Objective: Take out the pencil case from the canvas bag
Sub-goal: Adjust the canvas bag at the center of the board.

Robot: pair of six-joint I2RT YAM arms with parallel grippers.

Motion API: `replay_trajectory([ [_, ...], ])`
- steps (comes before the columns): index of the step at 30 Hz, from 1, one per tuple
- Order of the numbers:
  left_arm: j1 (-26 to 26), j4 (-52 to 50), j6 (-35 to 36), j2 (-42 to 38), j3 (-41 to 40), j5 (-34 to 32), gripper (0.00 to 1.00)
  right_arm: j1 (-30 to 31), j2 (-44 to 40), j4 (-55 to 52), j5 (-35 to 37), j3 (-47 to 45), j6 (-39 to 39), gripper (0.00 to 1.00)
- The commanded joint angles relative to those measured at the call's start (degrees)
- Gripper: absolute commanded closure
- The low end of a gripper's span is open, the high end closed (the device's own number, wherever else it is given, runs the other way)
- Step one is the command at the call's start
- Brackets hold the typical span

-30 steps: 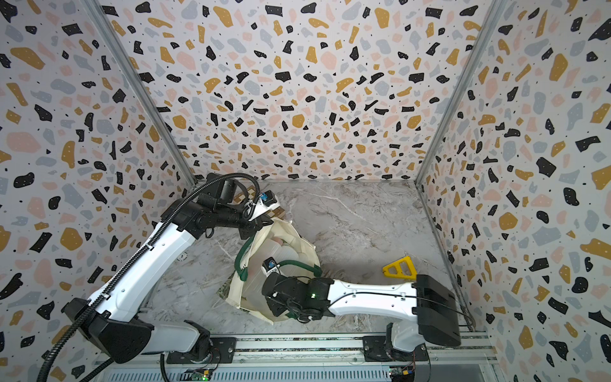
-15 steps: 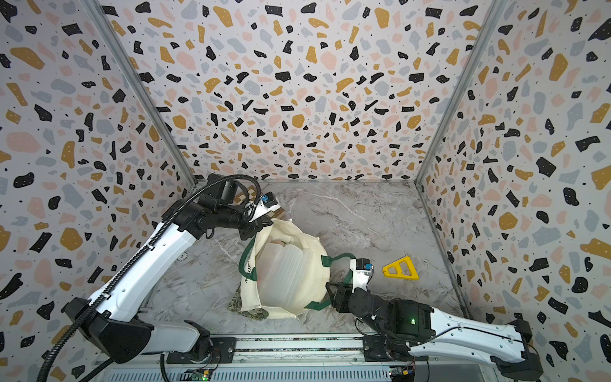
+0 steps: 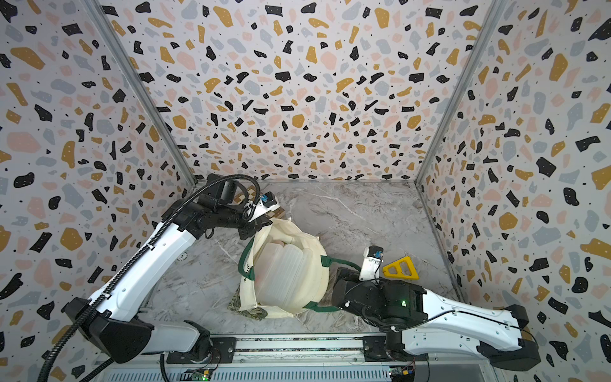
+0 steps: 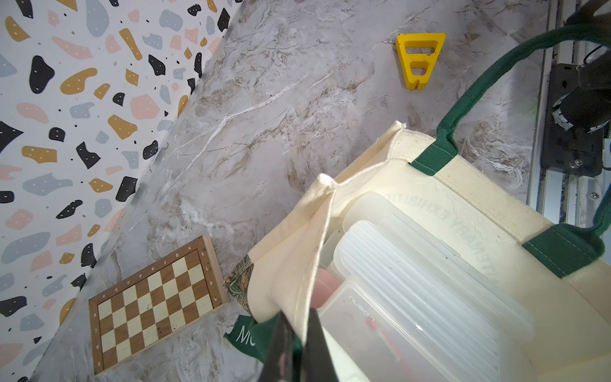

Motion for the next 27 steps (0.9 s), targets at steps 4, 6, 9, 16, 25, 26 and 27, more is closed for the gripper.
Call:
replay_trajectory([
  [4,0.09,6.62,1.28,-2.65,0.38,1.27,1.00,-6.84,-2.53,-8.67,5.97,4.13,-6.92,0.00],
  [6,0.09,6.68,1.44,-2.65,0.38,1.04,1.00,-8.88,-6.41,-6.52,6.03,3.00,-8.80,0.00],
  [9,0.09,6.78,1.28,-2.46,0.47,1.28,1.00,-9.16,-12.91,10.37,2.47,-1.28,-23.56,0.00],
  [16,0.09,6.79,0.21,-2.25,1.26,1.66,1.00,-9.14,-0.88,38.06,-15.72,-7.26,-42.20,0.01],
  [25,0.09,7.30,-0.07,-1.72,1.22,1.06,1.00,-6.70,12.23,56.27,-34.81,-1.32,-50.70,0.14],
  [26,0.09,7.48,-0.06,-1.80,1.20,1.00,1.00,-5.94,13.24,57.21,-35.85,-0.69,-51.16,0.17],
  [27,0.09,7.58,-0.06,-1.83,1.17,0.97,1.00,-5.13,14.00,57.65,-36.21,-0.13,-51.49,0.18],
])
